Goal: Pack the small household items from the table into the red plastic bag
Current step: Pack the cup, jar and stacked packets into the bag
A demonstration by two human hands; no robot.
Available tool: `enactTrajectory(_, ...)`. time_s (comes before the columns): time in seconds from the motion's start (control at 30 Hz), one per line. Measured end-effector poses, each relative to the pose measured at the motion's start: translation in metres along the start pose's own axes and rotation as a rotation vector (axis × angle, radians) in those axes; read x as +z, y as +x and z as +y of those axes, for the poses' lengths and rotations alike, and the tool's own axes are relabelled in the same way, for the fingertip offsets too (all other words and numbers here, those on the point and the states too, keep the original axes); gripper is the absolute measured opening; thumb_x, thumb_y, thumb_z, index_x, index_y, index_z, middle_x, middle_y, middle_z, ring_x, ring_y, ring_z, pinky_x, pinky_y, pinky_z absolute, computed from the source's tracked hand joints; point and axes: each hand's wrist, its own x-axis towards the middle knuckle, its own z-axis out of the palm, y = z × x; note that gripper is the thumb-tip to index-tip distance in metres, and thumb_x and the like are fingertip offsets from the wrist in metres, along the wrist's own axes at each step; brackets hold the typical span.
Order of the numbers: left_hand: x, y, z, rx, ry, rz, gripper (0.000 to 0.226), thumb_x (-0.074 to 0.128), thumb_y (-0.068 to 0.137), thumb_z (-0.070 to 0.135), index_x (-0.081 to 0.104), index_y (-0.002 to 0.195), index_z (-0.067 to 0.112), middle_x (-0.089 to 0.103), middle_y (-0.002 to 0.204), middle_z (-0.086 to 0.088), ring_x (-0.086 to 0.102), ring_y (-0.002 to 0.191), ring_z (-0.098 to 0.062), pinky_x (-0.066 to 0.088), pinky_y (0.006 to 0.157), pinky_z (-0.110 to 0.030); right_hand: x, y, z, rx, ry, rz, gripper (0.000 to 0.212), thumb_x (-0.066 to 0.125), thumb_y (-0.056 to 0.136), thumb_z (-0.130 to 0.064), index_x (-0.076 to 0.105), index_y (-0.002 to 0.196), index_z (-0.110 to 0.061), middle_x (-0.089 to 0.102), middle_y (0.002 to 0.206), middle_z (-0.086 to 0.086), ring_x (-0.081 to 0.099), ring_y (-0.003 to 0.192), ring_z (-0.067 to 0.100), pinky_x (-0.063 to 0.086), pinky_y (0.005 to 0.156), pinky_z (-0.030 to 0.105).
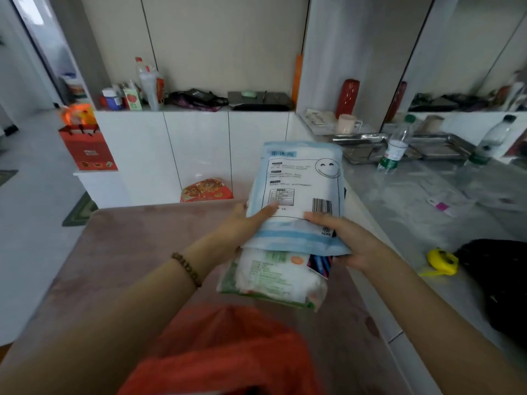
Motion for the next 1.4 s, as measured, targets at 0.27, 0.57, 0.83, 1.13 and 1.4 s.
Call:
enactTrajectory(0.27,0.002,-0.168,-0.019,0.158,0.006,0.148,0.036,0.062,0.087,0.03,0.048,0.118,0.018,0.065,0.11,0.001,0.065,0.079,-0.003,0.053,0.057,-0.012,0.078,-0.128,0.027,0.04,-0.025,-0.005,0.036,0.066,0.079,-0.032,0.066,0.11,-0.014,0.075,0.097,0.006,0.072,0.085,0.019,0.059,0.068,0.027)
enactTrajectory(0.57,-0.035,-0.304,-0.084,0.163,0.112,0.161,0.044,0.045,0.094,0.04,0.036,0.134,0.026,0.062,0.1,0.012,0.064,0.083,-0.002,0.052,0.061,-0.014,0.118,-0.214,0.12,0.125,0.073,0.016,0.022,0.067,0.08,-0.016,0.069,0.101,-0.01,0.075,0.093,0.009,0.073,0.076,0.019,0.06,0.07,0.029)
enactTrajectory(0.83,-0.081,-0.369,-0.184,0.245,0.475,0.533,0.033,0.07,0.081,0.032,0.051,0.104,0.018,0.056,0.093,0.007,0.055,0.083,-0.017,0.047,0.072,-0.027,0.123,-0.252,0.173,0.198,0.081,-0.041,0.072,0.089,0.052,-0.027,0.065,0.118,-0.008,0.068,0.115,0.016,0.071,0.093,0.027,0.06,0.074,0.035)
enactTrajectory(1.13,-0.076,-0.38,-0.22,0.055,0.603,0.457,0.028,0.057,0.092,0.026,0.058,0.114,0.008,0.063,0.104,-0.004,0.06,0.095,-0.022,0.046,0.074,-0.026,0.124,-0.269,0.201,0.325,0.056,-0.123,0.05,0.08,0.064,-0.022,0.068,0.109,-0.006,0.071,0.107,0.017,0.072,0.086,0.027,0.06,0.071,0.034)
enactTrajectory(1.4,-0.105,-0.412,-0.214,-0.03,0.323,0.269,0.036,0.04,0.096,0.035,0.057,0.079,0.009,0.058,0.071,-0.007,0.058,0.071,-0.019,0.052,0.073,-0.033,0.153,-0.27,0.227,0.342,0.138,-0.021,0.044,0.068,0.076,-0.015,0.063,0.119,-0.004,0.067,0.115,0.019,0.067,0.095,0.029,0.055,0.085,0.039)
